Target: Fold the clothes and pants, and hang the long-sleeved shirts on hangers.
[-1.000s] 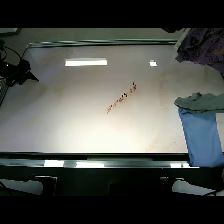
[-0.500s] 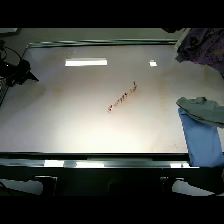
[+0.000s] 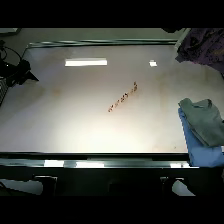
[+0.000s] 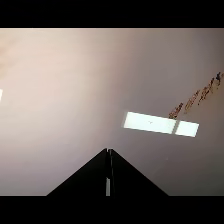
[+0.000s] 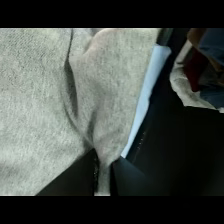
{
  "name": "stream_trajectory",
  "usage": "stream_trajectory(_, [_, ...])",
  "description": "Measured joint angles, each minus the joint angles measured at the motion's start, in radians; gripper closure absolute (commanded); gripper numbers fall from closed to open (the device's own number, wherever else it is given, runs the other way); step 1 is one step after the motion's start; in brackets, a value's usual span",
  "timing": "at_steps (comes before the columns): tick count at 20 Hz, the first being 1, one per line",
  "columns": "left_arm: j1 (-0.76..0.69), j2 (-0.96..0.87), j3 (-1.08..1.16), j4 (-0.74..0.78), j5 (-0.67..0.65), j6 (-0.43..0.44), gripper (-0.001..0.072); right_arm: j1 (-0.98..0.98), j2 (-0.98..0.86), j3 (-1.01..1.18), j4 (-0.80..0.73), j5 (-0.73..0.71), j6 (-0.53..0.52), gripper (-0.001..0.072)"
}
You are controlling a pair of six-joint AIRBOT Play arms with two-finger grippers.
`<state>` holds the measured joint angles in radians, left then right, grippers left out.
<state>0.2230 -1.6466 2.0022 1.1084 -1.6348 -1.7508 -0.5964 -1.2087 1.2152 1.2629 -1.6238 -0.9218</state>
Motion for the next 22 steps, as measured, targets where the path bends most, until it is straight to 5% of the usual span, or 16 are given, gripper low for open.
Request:
stream_trajectory(14, [0.0, 0.0, 0.0, 0.0, 0.0, 0.0, 0.0689, 0.0, 0.029, -0.225, -0.129, 0.027, 0.025, 0.0661])
stream_trajectory(17, [0.0, 0.0, 0.0, 0.0, 0.0, 0.0, 0.0689, 0.0, 0.029, -0.236, -0.145, 0.029, 0.03, 0.0351])
stream_trajectory(18, [0.0, 0.0, 0.0, 0.0, 0.0, 0.0, 0.0689, 0.0, 0.029, -0.237, -0.148, 0.029, 0.029, 0.032])
stream_trajectory(20, [-0.001, 0.0, 0.0, 0.0, 0.0, 0.0, 0.069, 0.0, 0.031, -0.239, -0.147, 0.031, 0.007, 0.036])
stream_trajectory(22, [-0.006, 0.0, 0.0, 0.001, 0.0, 0.0, 0.0691, 0.001, 0.049, -0.238, -0.124, 0.064, -0.033, 0.05])
